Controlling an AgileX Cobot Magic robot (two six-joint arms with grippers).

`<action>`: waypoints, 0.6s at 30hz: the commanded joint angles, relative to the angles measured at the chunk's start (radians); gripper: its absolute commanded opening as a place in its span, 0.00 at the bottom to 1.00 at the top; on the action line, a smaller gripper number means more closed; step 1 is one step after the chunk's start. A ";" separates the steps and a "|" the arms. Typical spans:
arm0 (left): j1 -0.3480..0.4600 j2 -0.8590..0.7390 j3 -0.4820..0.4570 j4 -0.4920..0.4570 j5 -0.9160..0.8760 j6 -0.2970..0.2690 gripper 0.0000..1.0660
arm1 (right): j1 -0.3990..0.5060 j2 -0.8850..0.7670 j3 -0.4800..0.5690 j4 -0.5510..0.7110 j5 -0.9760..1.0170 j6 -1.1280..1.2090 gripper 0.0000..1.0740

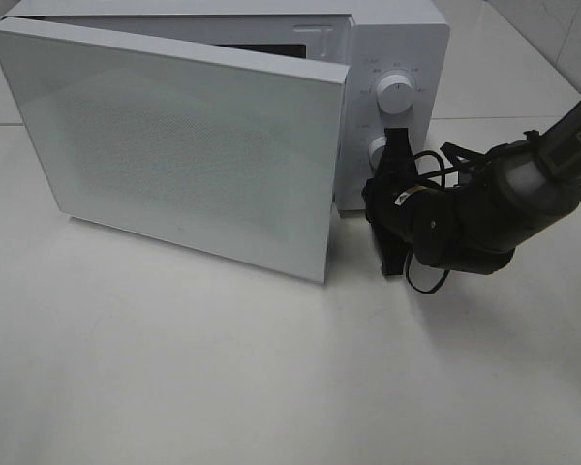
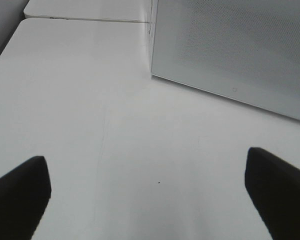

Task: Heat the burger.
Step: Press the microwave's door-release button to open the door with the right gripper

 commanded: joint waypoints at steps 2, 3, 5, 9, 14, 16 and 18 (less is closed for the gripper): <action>0.001 -0.021 0.003 -0.006 -0.008 -0.006 0.92 | -0.030 -0.009 -0.123 -0.063 -0.236 -0.036 0.00; 0.001 -0.021 0.003 -0.006 -0.008 -0.006 0.92 | -0.030 -0.009 -0.123 -0.063 -0.236 -0.036 0.00; 0.001 -0.021 0.003 -0.006 -0.008 -0.006 0.92 | -0.030 -0.014 -0.121 -0.064 -0.172 -0.051 0.00; 0.001 -0.021 0.003 -0.006 -0.008 -0.006 0.92 | -0.030 -0.020 -0.121 -0.063 -0.152 -0.051 0.00; 0.001 -0.021 0.003 -0.006 -0.008 -0.006 0.92 | -0.030 -0.044 -0.121 -0.063 -0.090 -0.065 0.00; 0.001 -0.021 0.003 -0.006 -0.008 -0.006 0.92 | -0.030 -0.050 -0.120 -0.063 -0.082 -0.068 0.00; 0.001 -0.021 0.003 -0.006 -0.008 -0.006 0.92 | -0.030 -0.069 -0.109 -0.063 -0.072 -0.073 0.00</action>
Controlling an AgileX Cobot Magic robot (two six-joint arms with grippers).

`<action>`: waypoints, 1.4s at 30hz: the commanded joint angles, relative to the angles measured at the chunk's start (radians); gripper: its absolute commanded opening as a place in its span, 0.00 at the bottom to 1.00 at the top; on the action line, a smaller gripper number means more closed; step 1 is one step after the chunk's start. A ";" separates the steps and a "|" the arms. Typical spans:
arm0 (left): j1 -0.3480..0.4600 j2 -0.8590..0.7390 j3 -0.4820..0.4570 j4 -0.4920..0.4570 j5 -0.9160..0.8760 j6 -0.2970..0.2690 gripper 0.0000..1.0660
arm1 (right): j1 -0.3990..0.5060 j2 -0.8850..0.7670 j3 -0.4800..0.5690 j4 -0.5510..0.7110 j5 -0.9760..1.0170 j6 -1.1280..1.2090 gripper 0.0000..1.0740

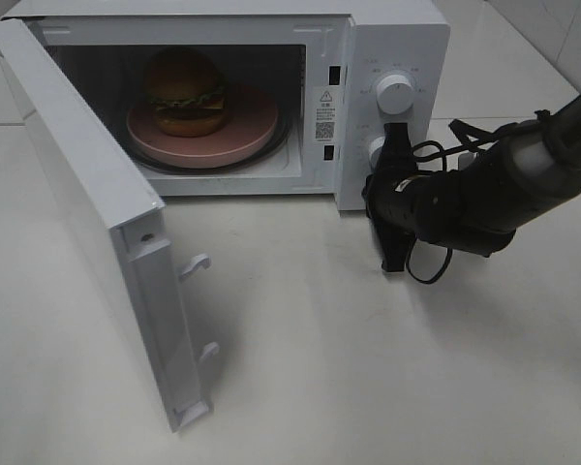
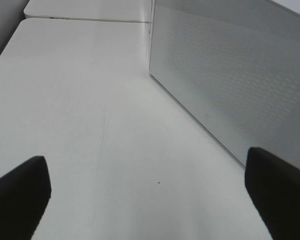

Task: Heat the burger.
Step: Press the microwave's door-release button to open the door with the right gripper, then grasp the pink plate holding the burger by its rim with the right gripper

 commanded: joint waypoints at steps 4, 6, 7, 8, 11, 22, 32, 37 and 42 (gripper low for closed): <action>0.001 -0.021 0.003 -0.006 -0.008 -0.006 0.92 | -0.019 -0.084 -0.020 -0.101 -0.200 -0.038 0.00; 0.001 -0.021 0.003 -0.006 -0.008 -0.006 0.92 | -0.019 -0.089 -0.004 -0.101 -0.197 -0.038 0.00; 0.001 -0.021 0.003 -0.006 -0.008 -0.006 0.92 | -0.009 -0.091 0.025 -0.101 -0.196 -0.023 0.00; 0.001 -0.021 0.003 -0.006 -0.008 -0.006 0.92 | -0.009 -0.091 0.025 -0.101 -0.196 -0.023 0.00; 0.001 -0.021 0.003 -0.006 -0.008 -0.006 0.92 | 0.010 -0.093 0.076 -0.113 -0.192 0.017 0.00; 0.001 -0.021 0.003 -0.006 -0.008 -0.006 0.92 | 0.091 -0.139 0.215 -0.071 -0.197 0.030 0.00; 0.001 -0.021 0.003 -0.006 -0.008 -0.006 0.92 | 0.091 -0.311 0.362 -0.072 -0.133 -0.070 0.00; 0.001 -0.021 0.003 -0.006 -0.008 -0.006 0.92 | 0.091 -0.389 0.410 -0.078 -0.056 -0.158 0.00; 0.001 -0.021 0.003 -0.006 -0.008 -0.006 0.92 | 0.091 -0.475 0.422 -0.105 0.101 -0.328 0.00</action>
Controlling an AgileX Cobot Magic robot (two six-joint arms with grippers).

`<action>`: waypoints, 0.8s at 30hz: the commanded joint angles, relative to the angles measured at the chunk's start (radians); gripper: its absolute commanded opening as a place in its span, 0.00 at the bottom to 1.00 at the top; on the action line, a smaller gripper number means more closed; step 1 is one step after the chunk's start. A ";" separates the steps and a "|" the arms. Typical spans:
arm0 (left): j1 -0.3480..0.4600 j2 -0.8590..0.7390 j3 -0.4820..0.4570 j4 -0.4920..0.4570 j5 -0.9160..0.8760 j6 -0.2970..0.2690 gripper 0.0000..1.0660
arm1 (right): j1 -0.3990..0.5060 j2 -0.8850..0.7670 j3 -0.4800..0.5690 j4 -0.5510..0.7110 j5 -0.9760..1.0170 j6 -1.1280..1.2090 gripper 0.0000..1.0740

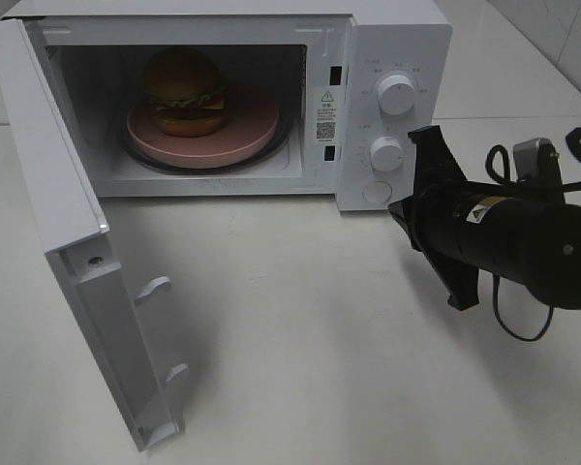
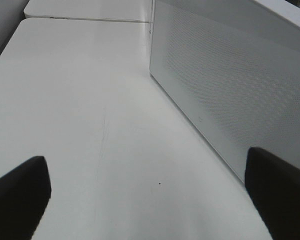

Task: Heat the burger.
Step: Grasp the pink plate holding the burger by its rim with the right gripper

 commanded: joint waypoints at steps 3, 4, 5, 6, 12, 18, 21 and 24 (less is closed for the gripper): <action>0.001 -0.021 0.003 -0.006 -0.008 -0.006 0.92 | 0.003 -0.101 -0.004 -0.028 0.188 -0.255 0.00; 0.001 -0.021 0.003 -0.006 -0.008 -0.006 0.92 | 0.000 -0.131 -0.020 -0.028 0.275 -0.365 0.00; 0.001 -0.021 0.003 -0.006 -0.008 -0.006 0.92 | -0.002 -0.142 -0.029 -0.028 0.325 -0.409 0.00; 0.001 -0.021 0.003 -0.006 -0.008 -0.006 0.92 | -0.002 -0.142 -0.029 -0.028 0.325 -0.409 0.00; 0.001 -0.021 0.003 -0.006 -0.008 -0.006 0.92 | -0.003 -0.175 -0.140 -0.028 0.619 -0.760 0.01; 0.001 -0.021 0.003 -0.006 -0.008 -0.006 0.92 | -0.003 -0.175 -0.262 -0.034 0.935 -1.100 0.01; 0.001 -0.021 0.003 -0.006 -0.008 -0.006 0.92 | -0.003 -0.175 -0.310 -0.057 1.083 -1.284 0.01; 0.001 -0.021 0.003 -0.006 -0.008 -0.006 0.92 | -0.003 -0.175 -0.318 -0.063 1.110 -1.323 0.01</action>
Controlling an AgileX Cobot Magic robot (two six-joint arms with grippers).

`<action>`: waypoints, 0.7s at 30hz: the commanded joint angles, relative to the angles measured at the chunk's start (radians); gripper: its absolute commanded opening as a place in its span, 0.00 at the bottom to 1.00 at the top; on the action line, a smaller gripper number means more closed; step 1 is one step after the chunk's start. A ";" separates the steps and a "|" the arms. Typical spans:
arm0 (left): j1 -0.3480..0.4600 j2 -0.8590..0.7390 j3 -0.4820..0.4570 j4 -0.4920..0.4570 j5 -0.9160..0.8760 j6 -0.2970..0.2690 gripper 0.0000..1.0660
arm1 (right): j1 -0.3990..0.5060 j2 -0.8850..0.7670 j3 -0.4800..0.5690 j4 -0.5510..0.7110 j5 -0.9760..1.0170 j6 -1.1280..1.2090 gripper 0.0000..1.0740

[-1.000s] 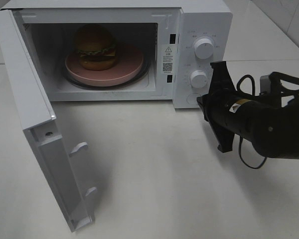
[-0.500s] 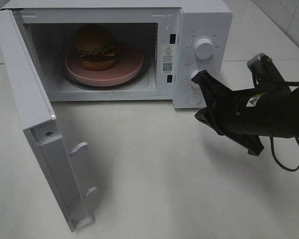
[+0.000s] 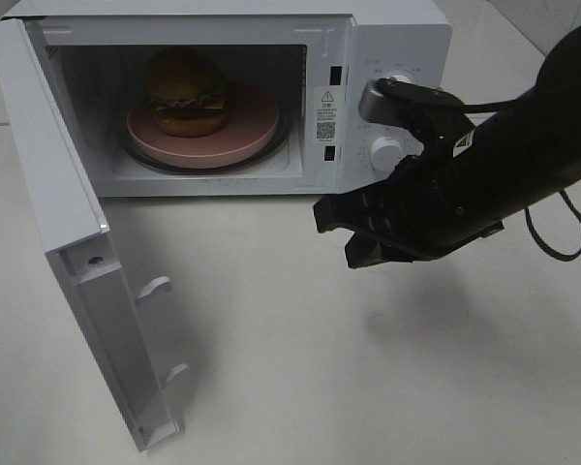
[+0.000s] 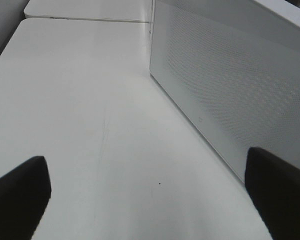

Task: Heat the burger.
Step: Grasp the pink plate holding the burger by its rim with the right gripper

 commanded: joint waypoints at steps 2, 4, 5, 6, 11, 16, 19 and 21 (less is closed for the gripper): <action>0.001 -0.021 0.003 -0.006 -0.008 -0.006 0.92 | -0.003 -0.008 -0.062 -0.081 0.205 -0.283 0.02; 0.001 -0.021 0.003 -0.006 -0.008 -0.006 0.92 | -0.003 -0.008 -0.068 -0.104 0.228 -0.329 0.02; 0.001 -0.021 0.003 -0.006 -0.008 -0.006 0.92 | -0.003 -0.008 -0.068 -0.104 0.228 -0.329 0.02; 0.001 -0.021 0.003 -0.006 -0.008 -0.006 0.92 | -0.003 -0.008 -0.076 -0.141 0.260 -0.412 0.02; 0.001 -0.021 0.003 -0.006 -0.008 -0.006 0.92 | 0.000 -0.008 -0.098 -0.196 0.328 -0.647 0.03; 0.001 -0.021 0.003 -0.006 -0.008 -0.006 0.92 | 0.019 -0.008 -0.107 -0.254 0.378 -0.949 0.04; 0.001 -0.021 0.003 -0.006 -0.008 -0.006 0.92 | 0.043 -0.008 -0.107 -0.290 0.374 -1.046 0.08; 0.001 -0.021 0.003 -0.006 -0.008 -0.006 0.92 | 0.050 -0.008 -0.107 -0.308 0.373 -1.066 0.09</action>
